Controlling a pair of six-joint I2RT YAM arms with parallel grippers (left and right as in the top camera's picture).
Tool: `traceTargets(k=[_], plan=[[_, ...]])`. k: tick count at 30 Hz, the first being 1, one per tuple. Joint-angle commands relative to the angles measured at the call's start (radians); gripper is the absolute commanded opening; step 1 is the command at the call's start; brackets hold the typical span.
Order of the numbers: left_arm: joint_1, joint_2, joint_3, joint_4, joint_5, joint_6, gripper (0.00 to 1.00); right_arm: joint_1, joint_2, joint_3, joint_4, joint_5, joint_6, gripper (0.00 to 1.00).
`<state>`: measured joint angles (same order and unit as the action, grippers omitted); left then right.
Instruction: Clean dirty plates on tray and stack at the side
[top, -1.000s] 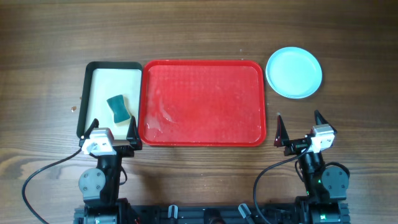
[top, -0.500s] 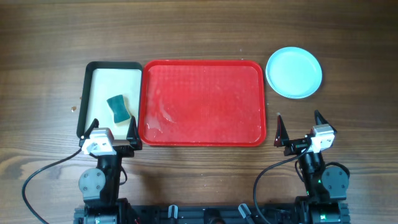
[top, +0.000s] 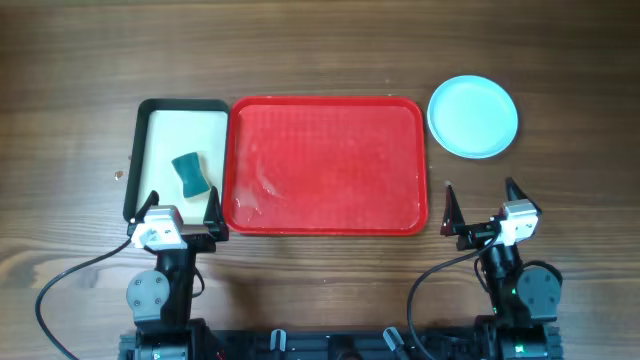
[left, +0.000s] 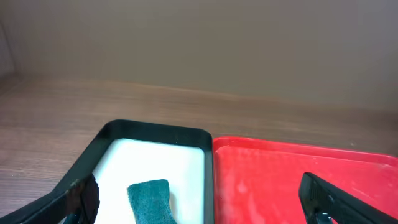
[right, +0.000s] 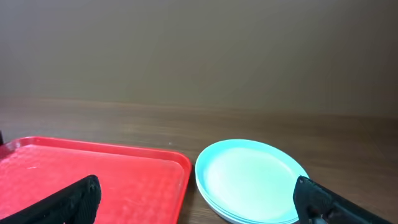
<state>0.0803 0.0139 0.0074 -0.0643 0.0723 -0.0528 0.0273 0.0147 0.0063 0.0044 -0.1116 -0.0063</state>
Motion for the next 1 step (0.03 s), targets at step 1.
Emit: traceTargets(k=[1], plan=[[-0.005,-0.009,-0.002,-0.008,0.001,0.022,1.00,-0.005,-0.010,-0.001,0.004,-0.015,-0.017,1.00]])
